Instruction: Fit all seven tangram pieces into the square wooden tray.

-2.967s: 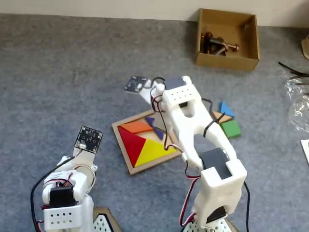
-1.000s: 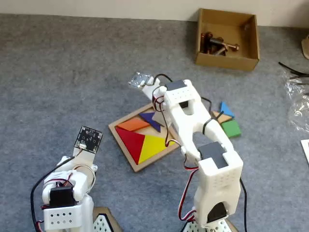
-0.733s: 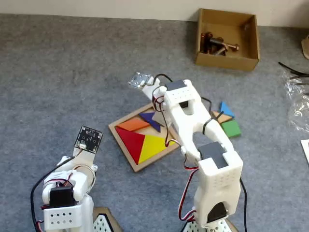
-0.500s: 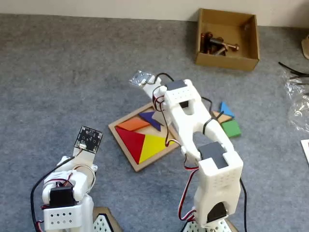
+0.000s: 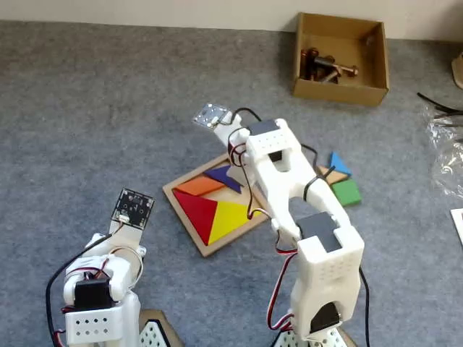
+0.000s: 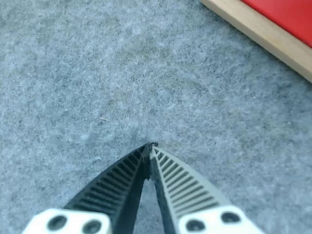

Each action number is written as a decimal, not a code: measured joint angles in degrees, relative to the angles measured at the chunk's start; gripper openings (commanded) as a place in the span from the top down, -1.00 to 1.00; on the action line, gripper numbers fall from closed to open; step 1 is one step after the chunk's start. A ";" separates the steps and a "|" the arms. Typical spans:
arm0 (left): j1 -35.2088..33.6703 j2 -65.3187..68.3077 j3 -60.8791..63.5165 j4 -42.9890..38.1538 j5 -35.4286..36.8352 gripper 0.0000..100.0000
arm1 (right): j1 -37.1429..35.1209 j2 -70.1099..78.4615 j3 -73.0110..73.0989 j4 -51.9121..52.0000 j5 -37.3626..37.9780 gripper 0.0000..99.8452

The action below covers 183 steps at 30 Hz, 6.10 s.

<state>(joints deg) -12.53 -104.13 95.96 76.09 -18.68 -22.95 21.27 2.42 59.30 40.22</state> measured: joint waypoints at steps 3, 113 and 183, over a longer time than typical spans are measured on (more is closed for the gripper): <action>0.00 0.00 0.00 0.00 0.00 0.97 | -0.09 0.00 0.00 -1.32 0.00 0.99; 0.00 -0.09 0.00 0.00 0.00 0.97 | -7.12 0.44 1.85 -3.52 -9.76 0.99; 0.00 -0.09 0.00 0.00 0.00 0.97 | 40.97 -22.15 12.84 6.42 -1.76 0.98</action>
<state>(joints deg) -12.53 -104.22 95.96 76.09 -18.68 18.02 -0.88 15.25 65.71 38.46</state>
